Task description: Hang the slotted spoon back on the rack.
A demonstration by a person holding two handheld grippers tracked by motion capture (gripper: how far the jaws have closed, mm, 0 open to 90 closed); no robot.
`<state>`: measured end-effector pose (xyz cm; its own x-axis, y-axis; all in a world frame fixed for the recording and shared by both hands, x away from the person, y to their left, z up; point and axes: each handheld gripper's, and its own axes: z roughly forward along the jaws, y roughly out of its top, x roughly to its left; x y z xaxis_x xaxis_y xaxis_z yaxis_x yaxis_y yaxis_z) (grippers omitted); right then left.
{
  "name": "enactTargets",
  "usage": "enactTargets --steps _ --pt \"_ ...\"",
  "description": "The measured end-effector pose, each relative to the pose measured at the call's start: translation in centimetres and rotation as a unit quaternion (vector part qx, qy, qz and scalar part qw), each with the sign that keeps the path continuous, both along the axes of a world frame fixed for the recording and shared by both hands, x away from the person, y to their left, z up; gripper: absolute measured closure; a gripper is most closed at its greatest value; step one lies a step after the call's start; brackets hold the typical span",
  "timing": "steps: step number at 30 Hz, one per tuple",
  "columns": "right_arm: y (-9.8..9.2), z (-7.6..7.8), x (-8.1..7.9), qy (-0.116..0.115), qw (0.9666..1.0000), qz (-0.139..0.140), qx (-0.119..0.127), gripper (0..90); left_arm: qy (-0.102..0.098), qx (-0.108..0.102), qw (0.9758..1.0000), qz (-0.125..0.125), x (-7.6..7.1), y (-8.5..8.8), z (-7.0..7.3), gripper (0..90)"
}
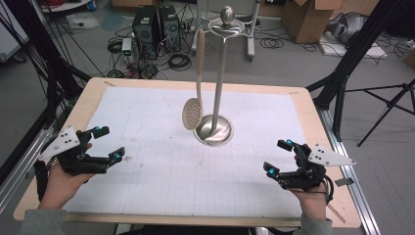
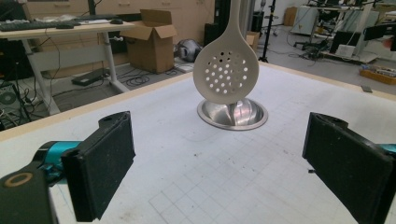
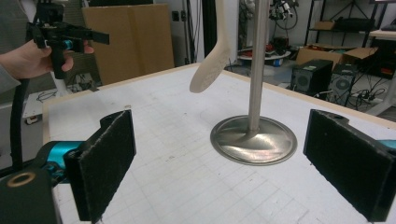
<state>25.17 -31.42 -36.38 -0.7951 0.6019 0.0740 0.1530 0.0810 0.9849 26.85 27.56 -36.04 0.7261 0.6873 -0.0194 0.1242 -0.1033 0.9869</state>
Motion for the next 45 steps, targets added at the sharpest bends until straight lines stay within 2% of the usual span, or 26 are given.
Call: enactTargets --steps 14,16,22,31,38,45 --pt "0.2 -0.1 0.2 0.004 1.0 0.0 -0.004 8.2 0.002 -0.01 0.9998 0.015 -0.8 0.9 -1.4 9.5" --pt "0.2 -0.1 0.2 0.005 1.0 0.0 -0.004 8.3 0.002 -0.006 0.9998 0.017 -0.9 0.9 -1.6 9.6" --pt "0.3 -0.2 0.3 0.004 1.0 0.0 -0.007 8.2 0.001 -0.014 0.9997 0.021 -1.2 1.1 -1.8 9.7" --pt "0.3 -0.2 0.3 0.007 1.0 -0.001 -0.007 8.2 -0.003 -0.007 0.9996 0.026 -2.0 1.2 -2.1 9.7" --pt "0.4 -0.2 0.3 0.01 0.9999 0.0 -0.01 8.2 -0.016 -0.005 0.9989 0.043 -2.7 1.7 -2.2 10.0" --pt "0.4 -0.3 0.3 0.008 0.9999 -0.001 -0.012 8.2 -0.012 -0.009 0.9984 0.055 -3.4 2.4 -2.5 10.2"
